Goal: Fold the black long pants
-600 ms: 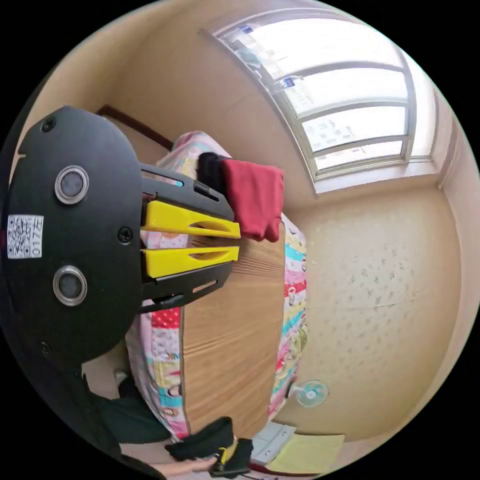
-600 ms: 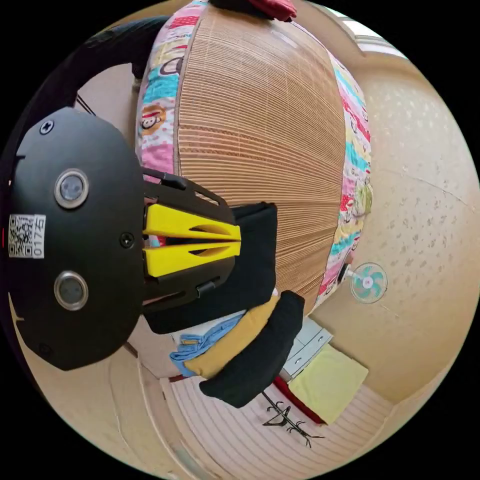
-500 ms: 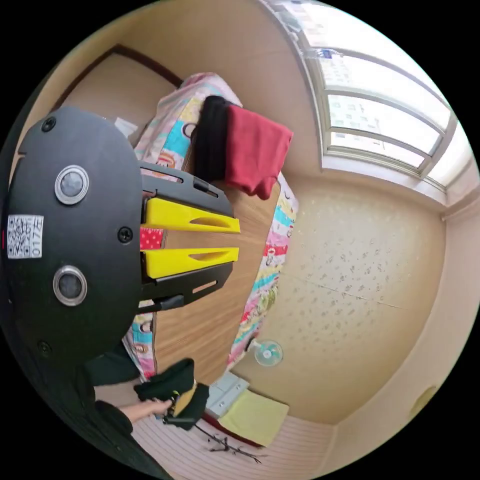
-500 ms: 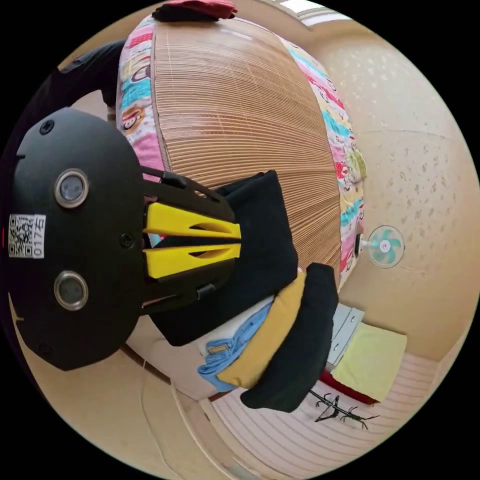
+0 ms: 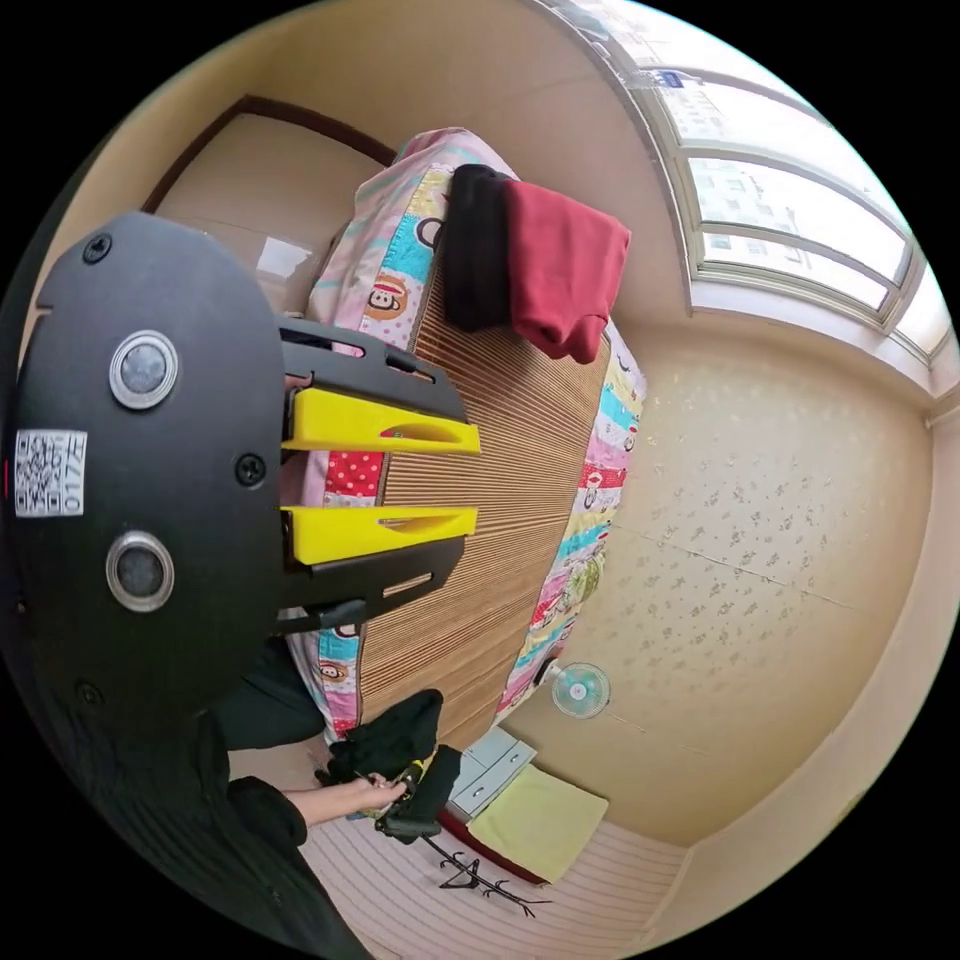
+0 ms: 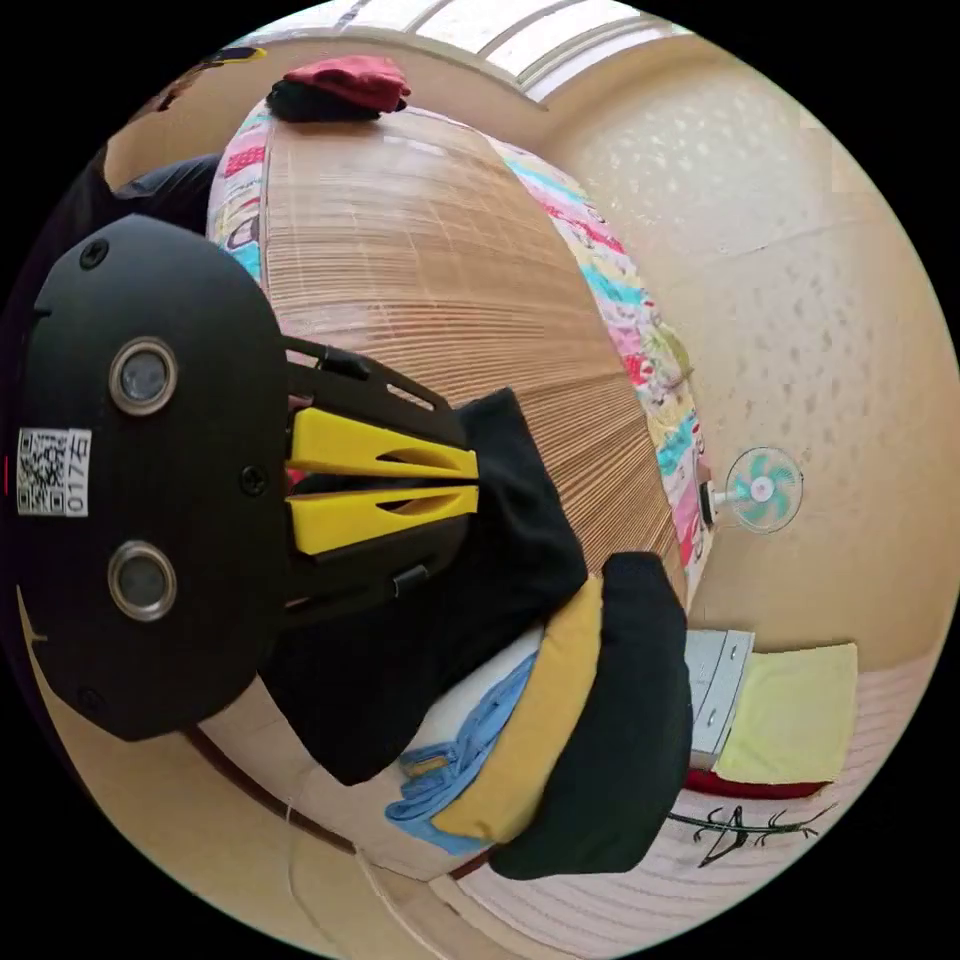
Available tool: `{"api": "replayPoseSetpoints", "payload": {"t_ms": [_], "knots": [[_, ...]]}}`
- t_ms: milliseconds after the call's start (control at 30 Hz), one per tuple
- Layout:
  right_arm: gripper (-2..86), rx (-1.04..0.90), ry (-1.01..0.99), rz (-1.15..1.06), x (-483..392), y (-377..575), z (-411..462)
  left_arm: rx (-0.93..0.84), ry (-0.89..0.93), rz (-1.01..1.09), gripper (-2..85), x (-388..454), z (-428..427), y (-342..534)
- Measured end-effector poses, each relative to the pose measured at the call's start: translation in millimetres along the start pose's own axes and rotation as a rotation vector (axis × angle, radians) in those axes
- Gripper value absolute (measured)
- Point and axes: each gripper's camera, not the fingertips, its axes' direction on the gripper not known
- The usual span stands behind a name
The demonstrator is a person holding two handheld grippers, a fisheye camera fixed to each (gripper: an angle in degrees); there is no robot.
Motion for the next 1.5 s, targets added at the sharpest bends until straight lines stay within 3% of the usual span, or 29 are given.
{"api": "replayPoseSetpoints", "payload": {"t_ms": [167,300,333,533,667,733,900,1033,1100,1267,1333,1400,1500], "knots": [[0.8,0.185,-0.286,-0.297,-135.7,-33.5,-60.7,0.018,-0.014,-0.056,8.8,-34.0,-6.0,-2.2],[1.1,0.092,-0.686,-0.537,-219.7,-1.3,-49.5,-0.041,0.017,-0.063,8.9,-38.7,9.7,9.2],[1.2,0.059,-0.707,-0.561,-229.1,7.6,-43.6,-0.066,0.011,-0.059,8.9,-38.5,15.0,13.3],[2.0,-0.389,-0.616,-0.655,-278.6,135.9,33.4,-0.128,0.017,-0.034,8.8,-53.1,24.5,22.6],[2.6,-0.420,-0.329,-0.738,-274.1,153.4,43.6,-0.127,0.050,-0.064,8.7,-78.3,28.2,18.1],[3.1,-0.438,-0.314,-0.743,-270.6,135.3,32.9,-0.144,0.064,-0.069,8.7,-86.1,34.5,13.9],[5.6,-0.238,-0.449,-0.512,-199.4,51.3,-45.6,-0.151,0.115,-0.071,8.7,-90.9,49.2,6.7],[8.8,-0.152,-0.252,-0.301,-119.7,11.3,-68.4,-0.189,0.175,-0.046,8.7,-85.6,66.3,1.3],[11.6,-0.200,-0.139,-0.161,-67.1,-2.2,-61.6,-0.199,0.197,-0.032,8.7,-84.3,71.1,-2.0],[13.7,-0.427,-0.404,0.015,-3.8,4.8,-14.9,-0.210,0.229,-0.007,8.7,-90.3,75.6,-13.9],[12.3,-0.534,-0.420,0.040,-1.9,17.4,14.7,-0.210,0.238,-0.009,8.8,-95.2,76.1,-18.3],[7.5,-0.495,-0.396,0.065,-8.4,11.4,12.7,-0.212,0.251,-0.018,8.7,-100.5,75.9,-23.4],[4.1,-0.364,-0.370,-0.126,-48.8,-25.8,-18.7,-0.206,0.277,-0.021,8.7,-106.9,70.9,-32.3]]}}
